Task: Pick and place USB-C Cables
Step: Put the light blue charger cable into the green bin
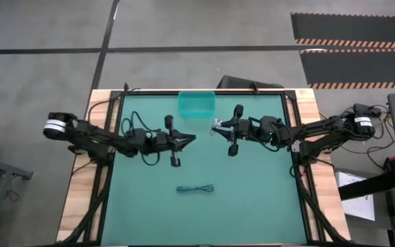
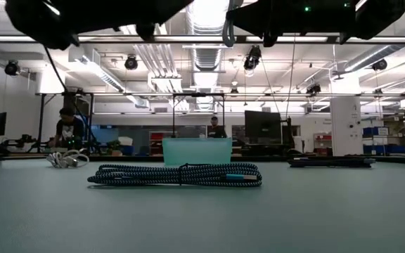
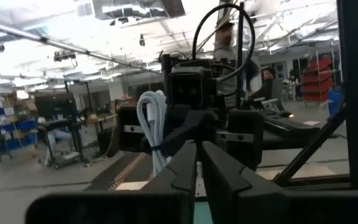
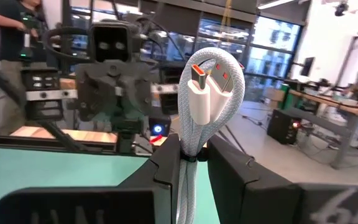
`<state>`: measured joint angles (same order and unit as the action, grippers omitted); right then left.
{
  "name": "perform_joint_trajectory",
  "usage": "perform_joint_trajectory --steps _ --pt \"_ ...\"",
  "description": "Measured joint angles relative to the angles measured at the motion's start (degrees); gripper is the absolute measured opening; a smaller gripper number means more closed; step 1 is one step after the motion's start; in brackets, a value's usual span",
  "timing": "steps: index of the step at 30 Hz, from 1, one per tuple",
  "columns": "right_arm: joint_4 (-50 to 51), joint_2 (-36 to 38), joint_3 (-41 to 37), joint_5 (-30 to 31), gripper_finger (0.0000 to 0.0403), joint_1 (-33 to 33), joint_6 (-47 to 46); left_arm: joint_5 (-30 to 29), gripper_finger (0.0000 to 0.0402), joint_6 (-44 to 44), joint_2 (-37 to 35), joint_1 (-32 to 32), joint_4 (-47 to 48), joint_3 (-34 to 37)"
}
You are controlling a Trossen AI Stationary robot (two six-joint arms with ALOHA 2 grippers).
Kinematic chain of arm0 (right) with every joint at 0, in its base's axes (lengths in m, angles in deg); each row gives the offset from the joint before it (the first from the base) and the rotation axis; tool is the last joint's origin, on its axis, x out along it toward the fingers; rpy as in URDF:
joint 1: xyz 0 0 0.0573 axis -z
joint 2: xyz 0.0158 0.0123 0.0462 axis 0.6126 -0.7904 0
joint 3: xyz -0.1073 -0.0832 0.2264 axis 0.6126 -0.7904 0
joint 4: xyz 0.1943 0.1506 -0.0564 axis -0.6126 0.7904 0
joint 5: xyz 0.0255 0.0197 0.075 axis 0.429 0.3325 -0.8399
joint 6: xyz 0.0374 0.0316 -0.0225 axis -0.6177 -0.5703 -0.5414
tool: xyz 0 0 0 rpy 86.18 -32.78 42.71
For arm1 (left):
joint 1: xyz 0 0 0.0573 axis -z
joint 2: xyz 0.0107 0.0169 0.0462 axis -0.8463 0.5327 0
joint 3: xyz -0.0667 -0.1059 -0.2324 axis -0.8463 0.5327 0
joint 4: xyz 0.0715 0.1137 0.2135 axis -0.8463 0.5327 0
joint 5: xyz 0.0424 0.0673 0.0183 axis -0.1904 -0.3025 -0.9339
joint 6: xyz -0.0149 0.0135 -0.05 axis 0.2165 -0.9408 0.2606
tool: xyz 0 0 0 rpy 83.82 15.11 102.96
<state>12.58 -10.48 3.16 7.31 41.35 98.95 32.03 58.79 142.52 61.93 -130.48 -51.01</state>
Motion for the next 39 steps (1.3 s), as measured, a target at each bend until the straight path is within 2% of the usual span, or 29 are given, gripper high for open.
perform_joint_trajectory --steps 7,11,16,23,34,39 --pt "0.6 0.0 0.0 -1.9 0.0054 0.0 0.0 0.4 0.01 7.3 6.0 -3.1 0.1 -2.9" --pt "0.8 0.0 0.0 -1.9 0.0054 0.0 0.3 3.3 0.015 10.0 9.8 -4.2 0.1 -5.6" --pt "0.9 0.0 0.0 -1.9 0.0054 0.0 0.6 5.3 0.0185 10.0 13.7 -4.2 0.0 -9.0" --pt "1.8 0.0 -0.1 -1.8 0.0054 0.0 1.0 5.0 0.0189 10.0 17.3 -4.8 0.1 -12.3" --pt "1.7 0.0 -0.1 -1.9 0.0054 0.0 0.9 4.5 0.0189 9.6 17.5 -5.3 0.5 -13.1" --pt "1.7 0.0 -0.1 -1.8 0.0054 0.0 1.0 4.5 0.0158 9.5 17.7 -5.4 0.9 -13.1"
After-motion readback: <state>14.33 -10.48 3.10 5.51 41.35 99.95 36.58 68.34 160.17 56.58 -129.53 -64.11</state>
